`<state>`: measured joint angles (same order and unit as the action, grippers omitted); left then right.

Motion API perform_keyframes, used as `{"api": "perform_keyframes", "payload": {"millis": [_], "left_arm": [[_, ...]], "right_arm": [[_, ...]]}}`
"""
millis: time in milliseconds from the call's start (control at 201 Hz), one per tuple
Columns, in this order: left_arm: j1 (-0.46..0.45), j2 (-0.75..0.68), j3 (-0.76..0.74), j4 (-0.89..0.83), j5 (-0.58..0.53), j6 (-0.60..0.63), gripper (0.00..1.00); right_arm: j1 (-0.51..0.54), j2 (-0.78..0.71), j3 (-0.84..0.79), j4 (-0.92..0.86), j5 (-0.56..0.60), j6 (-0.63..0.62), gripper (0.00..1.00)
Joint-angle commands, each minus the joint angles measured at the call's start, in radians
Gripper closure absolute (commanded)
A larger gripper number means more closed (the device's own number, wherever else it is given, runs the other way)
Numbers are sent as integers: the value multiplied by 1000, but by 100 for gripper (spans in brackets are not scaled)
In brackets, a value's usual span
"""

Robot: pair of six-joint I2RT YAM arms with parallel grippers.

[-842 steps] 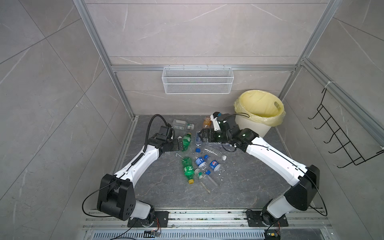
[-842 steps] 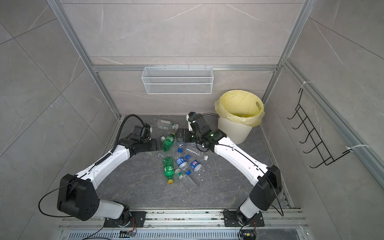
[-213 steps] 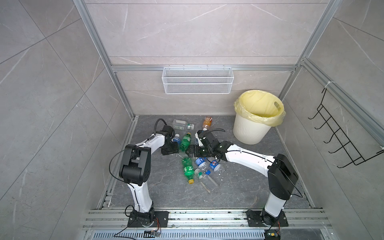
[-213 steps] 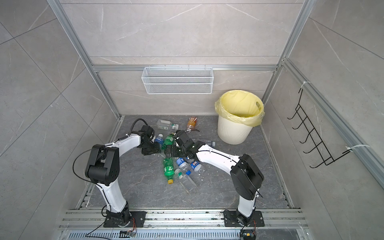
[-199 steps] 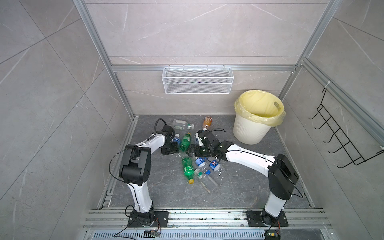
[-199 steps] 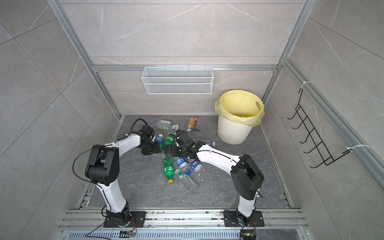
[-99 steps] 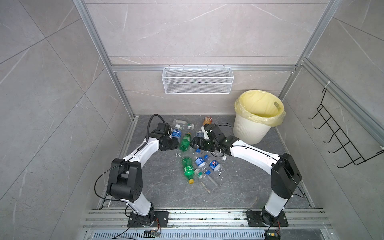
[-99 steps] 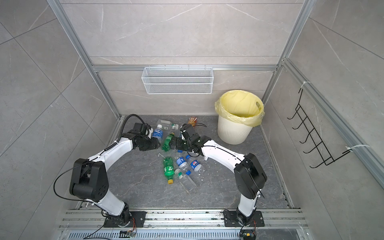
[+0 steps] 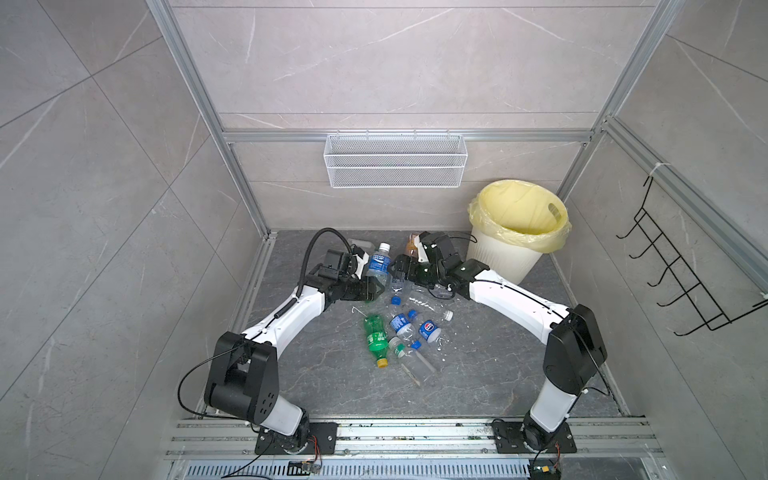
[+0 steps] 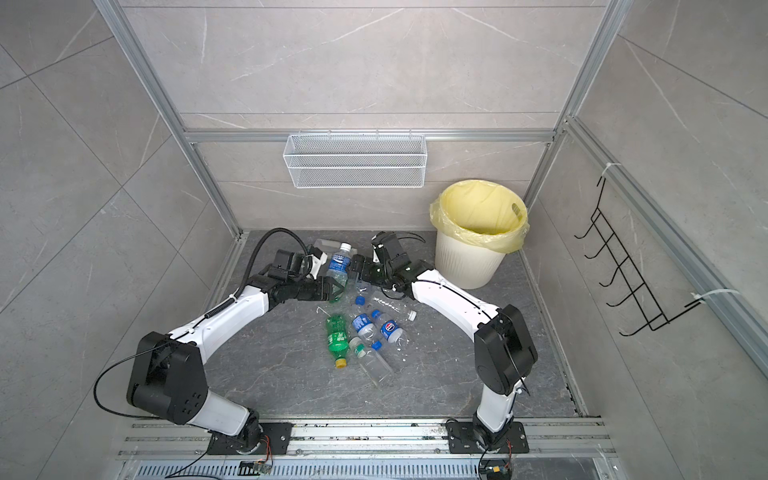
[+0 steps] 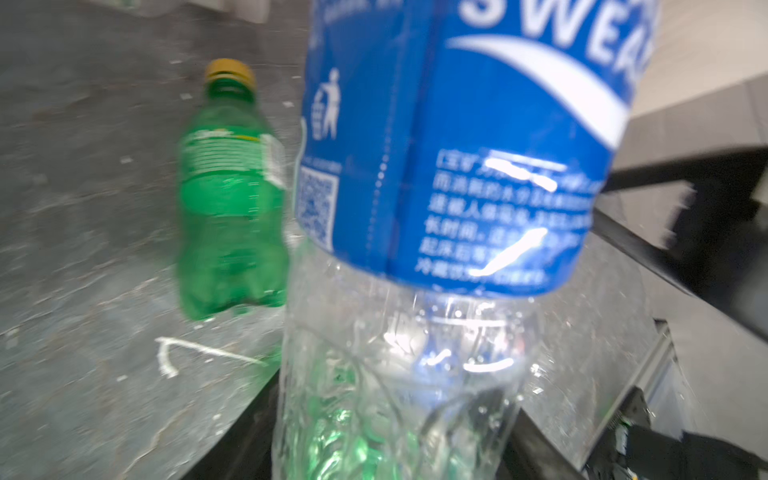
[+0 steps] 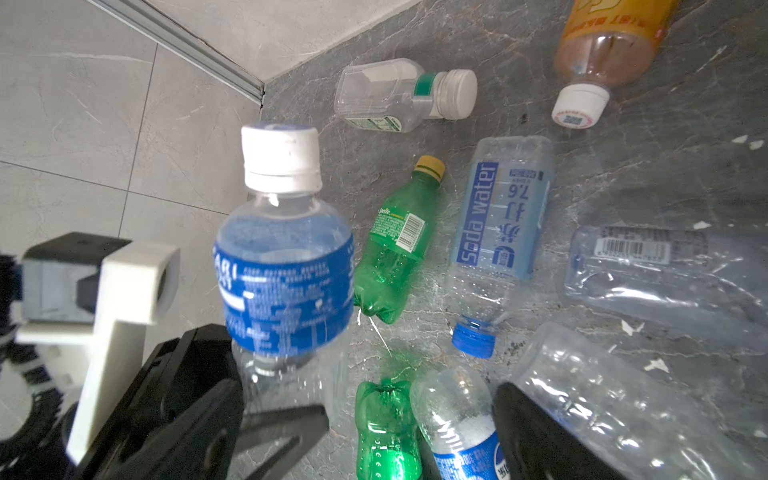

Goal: Throw the plastic bottles in the bin
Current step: 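Lift the Pocari bottle with the left gripper while the right grasps another Pocari bottle, then carry both held bottles up toward the bin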

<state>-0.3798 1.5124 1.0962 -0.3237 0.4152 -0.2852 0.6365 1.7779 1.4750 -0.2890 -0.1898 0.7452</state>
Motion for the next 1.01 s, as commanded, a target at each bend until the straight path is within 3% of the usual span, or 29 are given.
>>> {"api": "perform_keyframes", "payload": {"millis": [0, 578, 1006], "left_arm": [[-27, -39, -9, 59, 77, 24, 51], [-53, -46, -18, 92, 150, 18, 51], [-54, -45, -18, 100, 167, 12, 47]], "right_arm": [[0, -8, 25, 22, -32, 31, 4], [-1, 52, 31, 92, -85, 91, 18], [-3, 45, 29, 79, -81, 80, 51]]}}
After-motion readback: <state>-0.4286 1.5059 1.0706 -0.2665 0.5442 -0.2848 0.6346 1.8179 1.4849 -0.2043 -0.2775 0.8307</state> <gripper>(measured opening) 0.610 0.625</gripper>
